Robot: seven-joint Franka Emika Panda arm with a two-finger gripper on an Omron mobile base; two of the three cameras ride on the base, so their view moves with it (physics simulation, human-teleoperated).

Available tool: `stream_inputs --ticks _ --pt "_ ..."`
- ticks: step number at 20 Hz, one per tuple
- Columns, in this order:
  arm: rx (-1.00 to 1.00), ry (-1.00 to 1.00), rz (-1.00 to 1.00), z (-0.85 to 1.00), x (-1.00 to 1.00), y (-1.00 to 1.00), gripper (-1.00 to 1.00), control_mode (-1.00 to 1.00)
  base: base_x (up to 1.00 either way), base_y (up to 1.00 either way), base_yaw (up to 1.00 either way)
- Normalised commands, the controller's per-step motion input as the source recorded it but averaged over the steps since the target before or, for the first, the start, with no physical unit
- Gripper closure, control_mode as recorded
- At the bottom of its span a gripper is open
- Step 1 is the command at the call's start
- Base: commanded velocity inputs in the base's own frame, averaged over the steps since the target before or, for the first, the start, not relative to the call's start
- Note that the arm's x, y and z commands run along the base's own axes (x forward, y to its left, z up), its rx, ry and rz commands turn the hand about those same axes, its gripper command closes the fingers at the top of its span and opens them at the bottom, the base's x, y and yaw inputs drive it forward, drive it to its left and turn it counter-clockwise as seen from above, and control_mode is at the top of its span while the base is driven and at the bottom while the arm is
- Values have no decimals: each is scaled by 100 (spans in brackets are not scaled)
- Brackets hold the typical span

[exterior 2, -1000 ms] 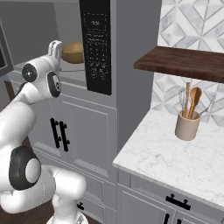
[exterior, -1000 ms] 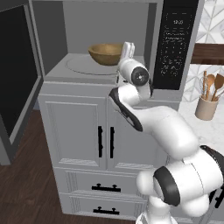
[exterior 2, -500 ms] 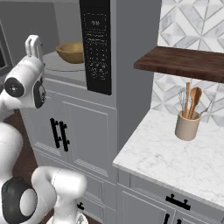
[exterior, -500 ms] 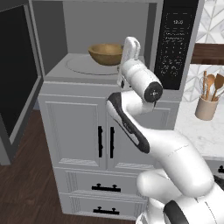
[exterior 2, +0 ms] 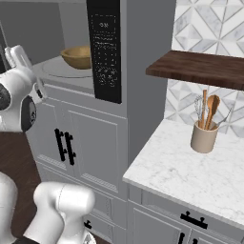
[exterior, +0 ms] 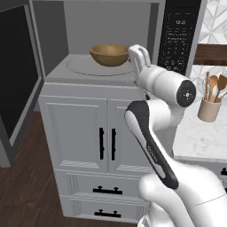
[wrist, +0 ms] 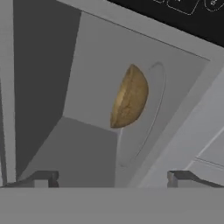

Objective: Open the microwave, place the bowl with waffle inside the microwave, then close the microwave door and turn it on.

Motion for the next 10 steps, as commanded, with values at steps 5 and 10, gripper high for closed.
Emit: stream_inputs --ticks 5,10 --pt "-38 30 -11 -24 -92 3 -100 -100 0 0 0" --pt "-32 27 -14 -62 -47 0 -100 -100 0 0 0"
